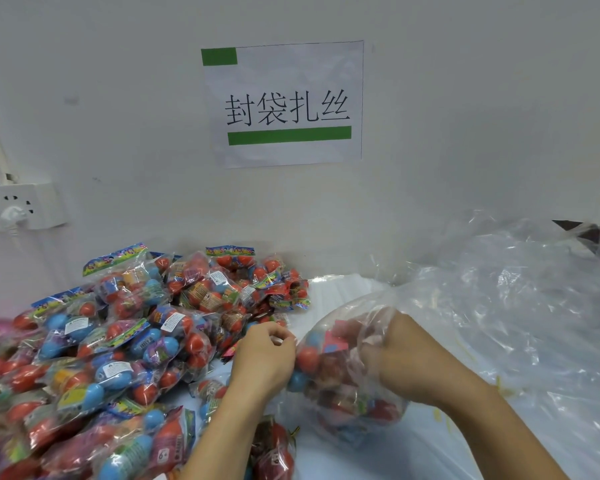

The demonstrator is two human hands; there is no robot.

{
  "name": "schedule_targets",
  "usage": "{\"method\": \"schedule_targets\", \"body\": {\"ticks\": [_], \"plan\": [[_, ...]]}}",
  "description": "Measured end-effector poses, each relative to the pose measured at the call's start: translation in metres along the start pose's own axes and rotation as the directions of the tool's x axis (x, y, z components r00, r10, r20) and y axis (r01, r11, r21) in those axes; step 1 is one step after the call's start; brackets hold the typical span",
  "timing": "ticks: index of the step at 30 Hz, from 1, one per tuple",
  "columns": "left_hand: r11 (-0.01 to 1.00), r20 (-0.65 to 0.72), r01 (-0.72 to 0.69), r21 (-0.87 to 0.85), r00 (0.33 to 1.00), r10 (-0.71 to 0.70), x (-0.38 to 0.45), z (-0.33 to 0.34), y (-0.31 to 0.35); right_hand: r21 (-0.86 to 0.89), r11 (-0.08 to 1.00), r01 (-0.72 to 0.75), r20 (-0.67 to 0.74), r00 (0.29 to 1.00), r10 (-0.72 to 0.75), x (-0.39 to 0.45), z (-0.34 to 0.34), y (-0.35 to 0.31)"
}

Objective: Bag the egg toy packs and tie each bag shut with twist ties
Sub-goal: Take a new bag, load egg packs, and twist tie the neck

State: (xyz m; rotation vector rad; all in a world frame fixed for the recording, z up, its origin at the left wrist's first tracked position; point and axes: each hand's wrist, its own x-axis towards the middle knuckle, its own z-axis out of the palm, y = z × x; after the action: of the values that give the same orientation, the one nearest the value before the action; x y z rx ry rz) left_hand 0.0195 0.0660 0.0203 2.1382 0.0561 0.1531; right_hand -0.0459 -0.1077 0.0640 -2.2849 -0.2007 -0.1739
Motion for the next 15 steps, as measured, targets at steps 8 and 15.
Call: {"method": "schedule_targets", "body": {"ticks": [8,15], "plan": [[1.0,0.039,-0.016,-0.016,0.999,0.017,-0.002,0.0,0.003,-0.182,0.983,0.024,-0.051,0.998,-0.033,-0.003,0.008,0.003],[0.999,0.035,-0.026,-0.042,0.999,0.027,-0.004,-0.002,0.005,-0.124,0.981,0.146,-0.182,0.969,-0.167,0.002,0.012,0.0]]}}
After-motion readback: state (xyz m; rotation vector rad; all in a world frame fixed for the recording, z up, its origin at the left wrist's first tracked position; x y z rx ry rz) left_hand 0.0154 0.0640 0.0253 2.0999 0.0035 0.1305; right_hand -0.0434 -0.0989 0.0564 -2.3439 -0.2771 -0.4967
